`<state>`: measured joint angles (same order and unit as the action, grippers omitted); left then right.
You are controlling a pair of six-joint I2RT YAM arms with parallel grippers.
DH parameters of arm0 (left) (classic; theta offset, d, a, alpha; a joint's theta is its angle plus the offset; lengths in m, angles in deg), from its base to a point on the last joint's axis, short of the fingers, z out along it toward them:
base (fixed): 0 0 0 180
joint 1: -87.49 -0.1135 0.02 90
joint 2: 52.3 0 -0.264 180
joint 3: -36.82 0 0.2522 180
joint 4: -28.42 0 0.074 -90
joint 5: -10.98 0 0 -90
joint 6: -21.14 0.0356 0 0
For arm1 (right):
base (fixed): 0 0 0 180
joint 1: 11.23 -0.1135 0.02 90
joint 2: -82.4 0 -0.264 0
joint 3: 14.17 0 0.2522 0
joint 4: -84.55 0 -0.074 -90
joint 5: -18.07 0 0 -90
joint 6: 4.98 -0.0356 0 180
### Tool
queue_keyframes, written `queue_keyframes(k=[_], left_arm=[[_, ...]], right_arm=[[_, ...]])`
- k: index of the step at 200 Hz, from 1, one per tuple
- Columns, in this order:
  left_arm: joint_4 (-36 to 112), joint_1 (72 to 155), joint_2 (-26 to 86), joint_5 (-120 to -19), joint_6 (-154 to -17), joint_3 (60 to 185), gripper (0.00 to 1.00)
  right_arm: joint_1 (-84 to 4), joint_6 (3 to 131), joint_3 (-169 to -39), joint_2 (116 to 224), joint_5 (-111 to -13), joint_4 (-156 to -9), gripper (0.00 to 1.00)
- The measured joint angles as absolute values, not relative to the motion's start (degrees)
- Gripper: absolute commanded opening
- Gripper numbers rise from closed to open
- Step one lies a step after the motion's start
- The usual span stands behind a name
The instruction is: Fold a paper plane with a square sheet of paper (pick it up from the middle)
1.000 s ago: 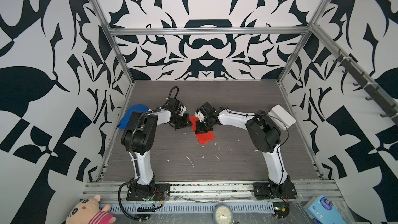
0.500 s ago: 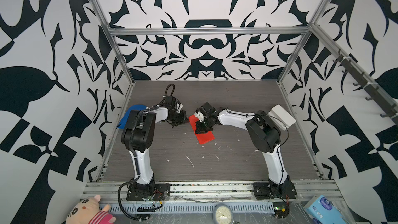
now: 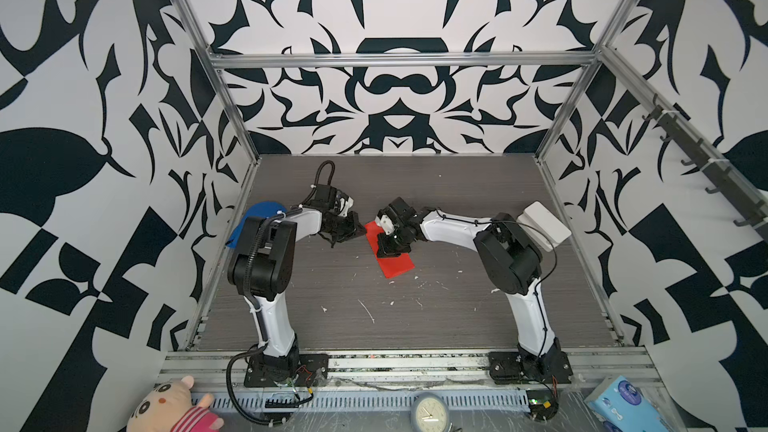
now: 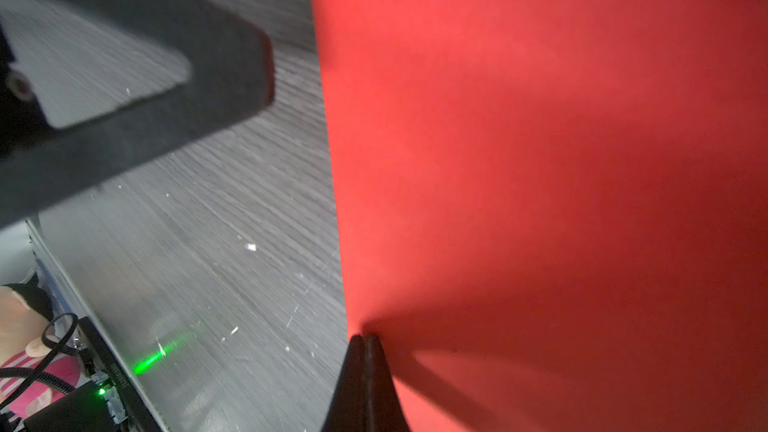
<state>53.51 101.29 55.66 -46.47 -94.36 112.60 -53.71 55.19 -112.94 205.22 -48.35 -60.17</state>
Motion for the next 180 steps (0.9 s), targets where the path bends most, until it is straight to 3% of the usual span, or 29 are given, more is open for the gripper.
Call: queue_keyframes(k=[180], left_arm=[[55.2, 100.3, 62.6, -47.0, -92.9, 118.6, 0.09]], right_arm=[[-53.7, 55.2, -112.7, 205.2, -48.3, -60.4, 0.00]])
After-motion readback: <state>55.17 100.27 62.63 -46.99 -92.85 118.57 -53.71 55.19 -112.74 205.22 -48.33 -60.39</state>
